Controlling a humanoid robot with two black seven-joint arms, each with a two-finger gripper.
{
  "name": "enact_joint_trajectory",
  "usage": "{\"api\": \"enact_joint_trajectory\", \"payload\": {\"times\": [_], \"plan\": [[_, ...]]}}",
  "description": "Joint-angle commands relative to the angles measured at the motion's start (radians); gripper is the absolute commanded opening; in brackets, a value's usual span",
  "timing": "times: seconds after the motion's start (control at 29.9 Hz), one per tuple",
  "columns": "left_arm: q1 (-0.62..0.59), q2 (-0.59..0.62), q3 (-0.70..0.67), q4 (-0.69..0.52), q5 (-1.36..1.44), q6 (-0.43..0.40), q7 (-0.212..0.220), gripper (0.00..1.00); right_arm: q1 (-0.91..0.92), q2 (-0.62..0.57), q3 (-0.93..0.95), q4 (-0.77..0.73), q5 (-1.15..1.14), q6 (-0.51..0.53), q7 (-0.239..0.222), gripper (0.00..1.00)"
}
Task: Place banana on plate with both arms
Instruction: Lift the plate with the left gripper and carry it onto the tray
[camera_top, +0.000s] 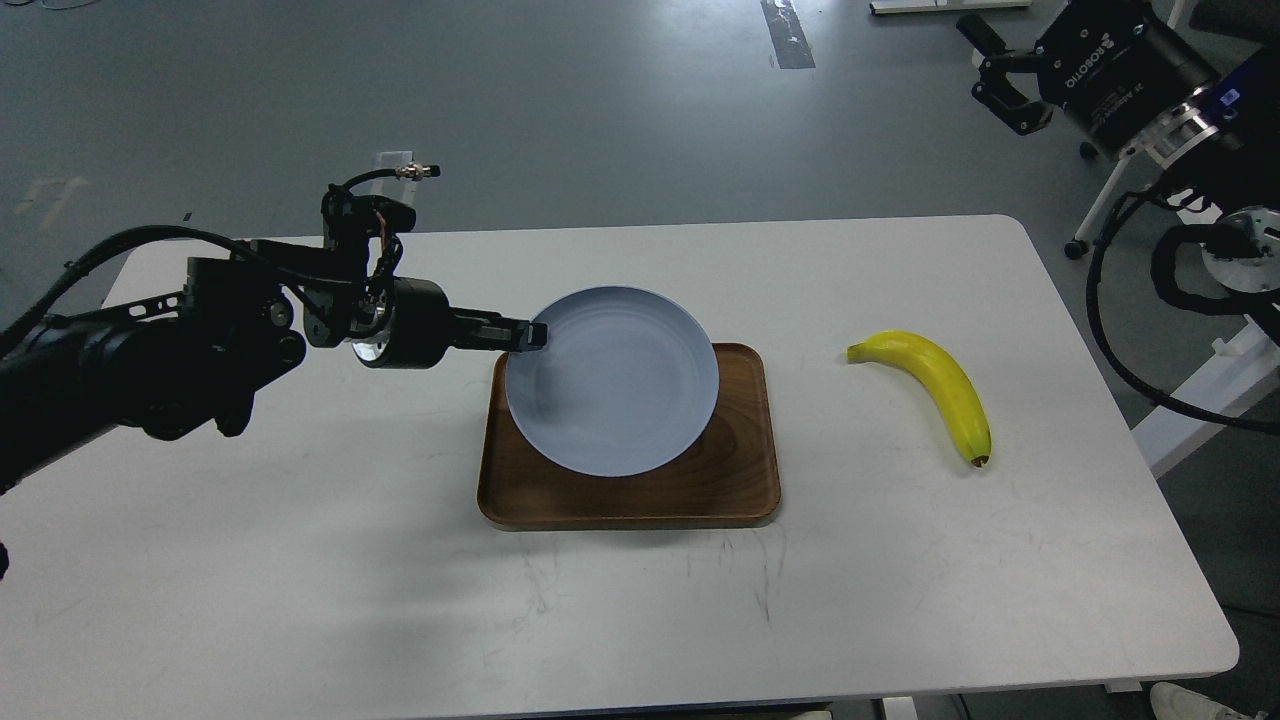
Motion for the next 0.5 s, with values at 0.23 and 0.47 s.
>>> {"api": "enact_joint_trajectory", "payload": {"times": [0.23, 0.47], "plan": [[0.000, -0.155, 0.067, 0.151, -0.002, 0.000, 0.012, 0.00, -0.015, -0.027, 0.001, 0.003, 0.000, 0.000, 0.000, 1.00], [0.012, -0.195, 0.079, 0.212, -0.002, 0.000, 0.010, 0.00, -0.018, -0.029, 0.001, 0.003, 0.000, 0.000, 0.000, 1.00]]}}
